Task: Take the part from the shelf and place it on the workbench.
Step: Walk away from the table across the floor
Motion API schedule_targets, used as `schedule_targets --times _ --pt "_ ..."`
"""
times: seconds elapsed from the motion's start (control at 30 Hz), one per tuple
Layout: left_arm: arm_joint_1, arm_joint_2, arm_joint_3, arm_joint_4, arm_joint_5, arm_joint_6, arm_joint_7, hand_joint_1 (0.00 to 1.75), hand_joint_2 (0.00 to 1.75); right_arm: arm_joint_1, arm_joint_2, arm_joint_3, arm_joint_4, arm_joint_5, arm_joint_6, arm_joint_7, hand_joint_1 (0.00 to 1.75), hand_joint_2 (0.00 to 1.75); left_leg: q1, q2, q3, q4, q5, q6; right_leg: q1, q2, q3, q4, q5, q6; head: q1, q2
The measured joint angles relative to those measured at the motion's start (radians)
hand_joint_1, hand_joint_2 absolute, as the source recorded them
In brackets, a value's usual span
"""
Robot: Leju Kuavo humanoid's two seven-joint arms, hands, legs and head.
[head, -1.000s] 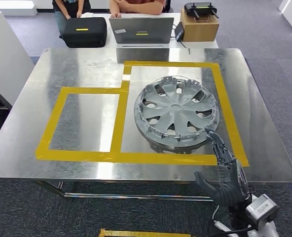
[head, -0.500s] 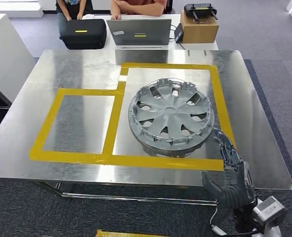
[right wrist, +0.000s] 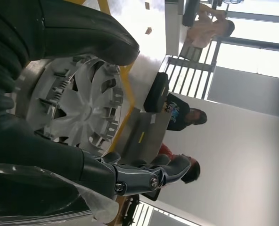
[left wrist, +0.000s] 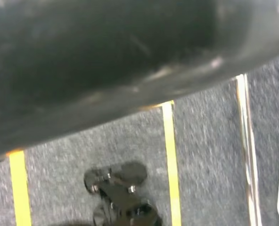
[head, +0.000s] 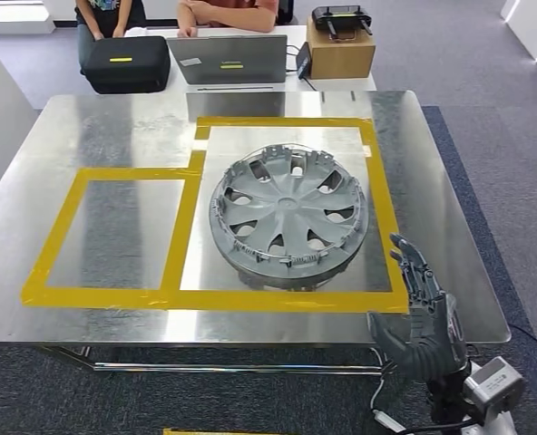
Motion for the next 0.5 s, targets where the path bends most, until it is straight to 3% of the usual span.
schedule_targets --times 0.07,0.13,0.23,0.27,0.3,0.33,0.4,0.47,0.5 --pt "-0.001 0.001 0.002 0.000 0.000 0.000 0.001 0.00 0.00 0.001 0.001 0.000 -0.001 0.000 -0.001 0.001 0.00 0.00 0.001 0.003 0.005 -0.020 0.009 -0.008 -0.003 0.001 -0.004 -0.002 0.001 0.007 -0.002 0.000" --pt "-0.002 -0.001 0.003 0.000 -0.001 0.000 0.001 0.00 0.00 0.000 0.002 -0.001 -0.002 0.000 -0.001 0.001 0.00 0.00 0.010 0.008 0.011 -0.042 0.024 -0.014 -0.002 -0.006 -0.019 0.029 -0.030 0.018 0.001 0.000" --pt "-0.002 -0.003 0.004 0.000 -0.002 0.000 0.002 0.00 0.00 -0.001 0.002 -0.001 -0.002 -0.010 0.005 0.004 0.00 0.00 0.014 0.014 0.006 -0.049 0.034 -0.018 -0.009 -0.018 -0.086 0.193 -0.126 0.036 0.005 0.000" --pt "-0.001 -0.004 0.004 0.000 -0.003 -0.001 0.002 0.00 0.00 0.000 0.002 -0.001 -0.002 -0.019 0.010 0.006 0.00 0.00 0.015 0.016 0.004 -0.048 0.035 -0.019 -0.013 -0.019 -0.101 0.234 -0.139 0.041 0.005 0.000" --pt "-0.001 -0.005 0.004 0.000 -0.003 -0.001 0.002 0.00 0.00 0.001 0.002 -0.001 -0.002 -0.028 0.016 0.008 0.00 0.00 0.016 0.018 0.002 -0.047 0.037 -0.022 -0.016 -0.021 -0.099 0.241 -0.133 0.046 0.005 0.000" --pt "-0.001 -0.006 0.004 0.000 -0.004 -0.001 0.002 0.00 0.00 0.001 0.002 -0.001 -0.002 -0.035 0.020 0.009 0.00 0.00 0.018 0.020 -0.001 -0.045 0.038 -0.024 -0.019 -0.023 -0.078 0.209 -0.110 0.051 0.005 0.000" --pt "-0.002 -0.008 0.004 0.000 -0.004 -0.001 0.002 0.00 0.00 0.000 0.002 -0.001 -0.002 -0.042 0.025 0.009 0.00 0.00 0.021 0.021 -0.006 -0.038 0.039 -0.031 -0.024 -0.029 0.000 0.073 -0.052 0.057 0.005 0.000" --pt "-0.003 -0.008 0.004 0.000 -0.005 -0.001 0.002 0.00 0.00 -0.002 0.002 -0.001 -0.002 -0.044 0.026 0.010 0.00 0.00 0.020 0.021 -0.013 -0.026 0.041 -0.041 -0.024 -0.029 0.046 -0.017 -0.026 0.048 0.005 0.000" --pt "-0.003 -0.008 0.004 0.000 -0.005 -0.001 0.003 0.00 0.00 -0.002 0.002 -0.001 -0.002 -0.045 0.027 0.010 0.00 0.00 0.018 0.021 -0.017 -0.024 0.044 -0.048 -0.021 -0.027 0.049 -0.025 -0.025 0.040 0.005 0.000"
